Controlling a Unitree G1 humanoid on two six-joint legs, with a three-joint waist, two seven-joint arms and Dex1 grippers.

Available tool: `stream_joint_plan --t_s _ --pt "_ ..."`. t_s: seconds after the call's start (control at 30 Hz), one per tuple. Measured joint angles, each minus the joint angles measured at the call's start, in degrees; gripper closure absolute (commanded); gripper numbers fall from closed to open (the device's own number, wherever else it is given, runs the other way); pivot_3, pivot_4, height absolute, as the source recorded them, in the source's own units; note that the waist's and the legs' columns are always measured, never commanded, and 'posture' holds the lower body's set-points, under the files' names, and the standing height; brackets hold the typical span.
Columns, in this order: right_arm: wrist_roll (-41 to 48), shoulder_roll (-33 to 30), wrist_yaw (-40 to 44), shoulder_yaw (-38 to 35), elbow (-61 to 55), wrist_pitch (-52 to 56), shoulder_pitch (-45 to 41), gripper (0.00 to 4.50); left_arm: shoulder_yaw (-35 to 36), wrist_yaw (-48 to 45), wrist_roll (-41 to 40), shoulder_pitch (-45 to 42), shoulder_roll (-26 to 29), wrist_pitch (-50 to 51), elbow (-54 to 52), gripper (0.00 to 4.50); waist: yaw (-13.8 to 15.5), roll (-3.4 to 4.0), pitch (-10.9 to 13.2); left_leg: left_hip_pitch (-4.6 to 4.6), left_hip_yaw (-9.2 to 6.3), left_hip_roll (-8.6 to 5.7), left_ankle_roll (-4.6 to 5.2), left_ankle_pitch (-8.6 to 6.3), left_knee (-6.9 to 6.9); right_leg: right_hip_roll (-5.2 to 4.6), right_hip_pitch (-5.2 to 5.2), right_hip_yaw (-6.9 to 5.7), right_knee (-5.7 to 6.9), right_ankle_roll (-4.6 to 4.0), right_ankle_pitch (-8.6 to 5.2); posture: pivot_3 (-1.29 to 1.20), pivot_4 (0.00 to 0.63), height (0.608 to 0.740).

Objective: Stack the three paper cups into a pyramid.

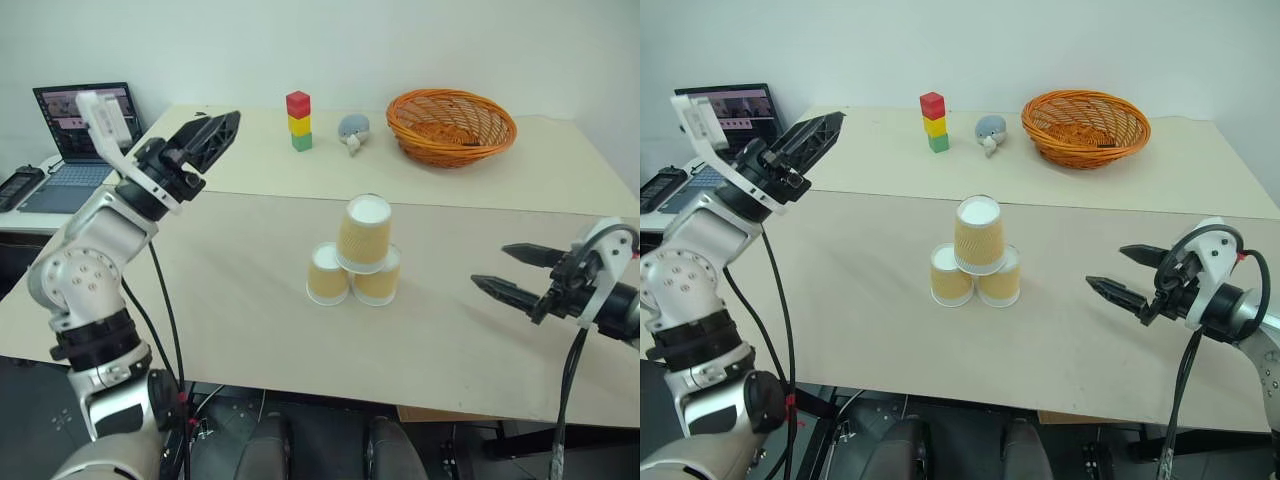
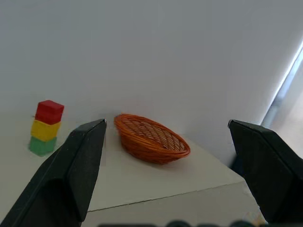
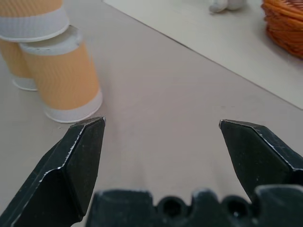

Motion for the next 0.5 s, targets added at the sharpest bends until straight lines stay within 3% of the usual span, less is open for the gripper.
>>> stream_joint_plan --t_s 0.17,0.5 --pt "-1.41 7.52 -8.38 -2.78 -1.83 -1.53 1.28 0.0 -2.48 5.96 4.42 10.65 -7.14 -6.66 -3.83 0.12 0.09 0.04 -0.06 -0.12 0.01 0.03 -0.03 0.01 0.09 0.03 -0.03 0.01 0.1 0.0 0.0 0.0 0.15 0.628" --pt "-2.93 18.64 -19.79 -3.67 -6.74 -3.31 5.1 0.0 -6.12 7.94 8.29 16.78 -8.36 -12.72 -4.24 0.12 -0.01 0.15 -0.13 -0.42 0.06 0.04 -0.03 0.02 0.06 0.14 -0.07 -0.16 -0.12 -0.01 0.0 0.0 0.15 0.628"
